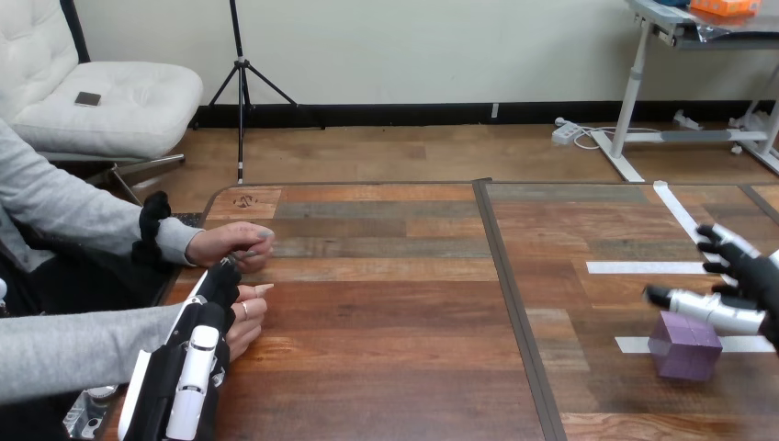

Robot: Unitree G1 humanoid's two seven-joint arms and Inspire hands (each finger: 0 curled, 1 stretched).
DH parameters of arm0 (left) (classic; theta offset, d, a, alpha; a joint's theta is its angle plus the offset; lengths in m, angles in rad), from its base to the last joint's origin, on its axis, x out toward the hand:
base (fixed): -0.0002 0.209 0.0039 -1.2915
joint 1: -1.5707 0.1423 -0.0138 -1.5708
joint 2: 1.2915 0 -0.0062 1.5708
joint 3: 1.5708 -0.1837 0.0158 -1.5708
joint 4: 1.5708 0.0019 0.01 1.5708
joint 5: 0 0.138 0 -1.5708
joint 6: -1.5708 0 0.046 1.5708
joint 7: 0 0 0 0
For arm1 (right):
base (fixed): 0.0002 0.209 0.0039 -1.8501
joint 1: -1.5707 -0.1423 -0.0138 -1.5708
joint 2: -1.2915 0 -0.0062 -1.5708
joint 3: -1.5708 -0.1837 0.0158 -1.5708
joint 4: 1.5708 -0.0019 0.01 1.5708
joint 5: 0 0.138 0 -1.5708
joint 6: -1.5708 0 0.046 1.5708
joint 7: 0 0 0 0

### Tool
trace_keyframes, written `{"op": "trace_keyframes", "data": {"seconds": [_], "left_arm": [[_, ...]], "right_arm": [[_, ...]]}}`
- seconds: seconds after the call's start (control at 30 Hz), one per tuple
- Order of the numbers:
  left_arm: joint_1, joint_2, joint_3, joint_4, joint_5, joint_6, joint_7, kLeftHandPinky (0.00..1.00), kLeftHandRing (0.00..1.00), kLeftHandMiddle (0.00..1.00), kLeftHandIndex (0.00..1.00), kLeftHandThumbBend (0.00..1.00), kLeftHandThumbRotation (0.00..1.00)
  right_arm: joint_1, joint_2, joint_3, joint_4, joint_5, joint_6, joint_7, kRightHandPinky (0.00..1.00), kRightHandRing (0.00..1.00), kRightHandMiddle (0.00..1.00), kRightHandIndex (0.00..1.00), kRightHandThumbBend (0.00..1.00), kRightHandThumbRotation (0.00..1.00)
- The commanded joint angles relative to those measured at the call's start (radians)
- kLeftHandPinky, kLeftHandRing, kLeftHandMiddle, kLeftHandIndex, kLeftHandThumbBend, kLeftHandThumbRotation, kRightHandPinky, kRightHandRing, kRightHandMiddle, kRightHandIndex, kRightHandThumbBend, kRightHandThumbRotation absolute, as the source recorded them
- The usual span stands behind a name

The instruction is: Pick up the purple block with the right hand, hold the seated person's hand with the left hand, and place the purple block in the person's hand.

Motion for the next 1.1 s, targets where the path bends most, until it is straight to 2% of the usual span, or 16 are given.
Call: {"op": "trace_keyframes", "data": {"seconds": [0.0, 0.07, 0.17, 0.27, 0.37, 0.5, 0.7, 0.87, 1.07], "left_arm": [[-0.041, -0.007, 0.001, -0.043, -0.004, -0.012, 0.002, 1.00, 0.97, 0.93, 0.91, 0.43, 0.84], [-0.043, -0.008, 0.002, -0.041, -0.008, -0.013, -0.001, 1.00, 0.97, 0.93, 0.91, 0.42, 0.84], [-0.048, -0.013, 0.004, -0.035, -0.031, -0.015, -0.015, 1.00, 0.97, 0.93, 0.91, 0.41, 0.84], [-0.047, -0.012, 0.003, -0.038, -0.025, -0.015, -0.011, 1.00, 0.97, 0.93, 0.91, 0.41, 0.84], [-0.047, -0.013, 0.002, -0.040, -0.023, -0.011, -0.007, 1.00, 0.97, 0.93, 0.91, 0.41, 0.84], [-0.049, -0.015, 0.003, -0.037, -0.020, -0.016, -0.002, 1.00, 0.97, 0.93, 0.90, 0.41, 0.84], [-0.059, -0.010, 0.006, -0.017, -0.013, -0.035, -0.005, 1.00, 0.96, 0.93, 0.90, 0.42, 0.84], [-0.062, -0.010, 0.008, -0.012, -0.014, -0.036, -0.006, 1.00, 0.96, 0.92, 0.90, 0.44, 0.85], [-0.063, -0.005, 0.007, -0.013, -0.028, -0.026, -0.023, 1.00, 0.96, 0.93, 0.90, 0.45, 0.85]], "right_arm": [[-0.070, -0.041, 0.025, -0.005, -0.012, 0.015, 0.002, 0.88, 0.96, 0.97, 0.98, 1.00, 0.42], [-0.071, -0.041, 0.026, -0.004, -0.009, 0.025, 0.018, 0.90, 0.97, 0.98, 0.99, 1.00, 0.40], [-0.070, -0.049, 0.055, -0.003, -0.039, 0.045, 0.000, 0.91, 0.98, 0.99, 0.99, 1.00, 0.38], [-0.066, -0.051, 0.068, -0.003, -0.055, 0.049, -0.006, 0.90, 0.98, 1.00, 1.00, 1.00, 0.35], [-0.072, -0.049, 0.070, 0.001, -0.049, 0.080, 0.023, 0.92, 0.99, 1.00, 1.00, 1.00, 0.32], [-0.074, -0.051, 0.099, 0.003, -0.077, 0.096, 0.011, 0.92, 0.99, 1.00, 1.00, 1.00, 0.28], [-0.083, -0.057, 0.140, 0.008, -0.121, 0.123, 0.009, 0.88, 0.97, 1.00, 1.00, 1.00, 0.22], [-0.087, -0.055, 0.152, 0.015, -0.131, 0.136, 0.017, 0.86, 0.96, 0.98, 0.99, 1.00, 0.17], [-0.085, -0.055, 0.181, 0.013, -0.165, 0.148, -0.013, 0.82, 0.92, 0.96, 0.96, 1.00, 0.11]]}}
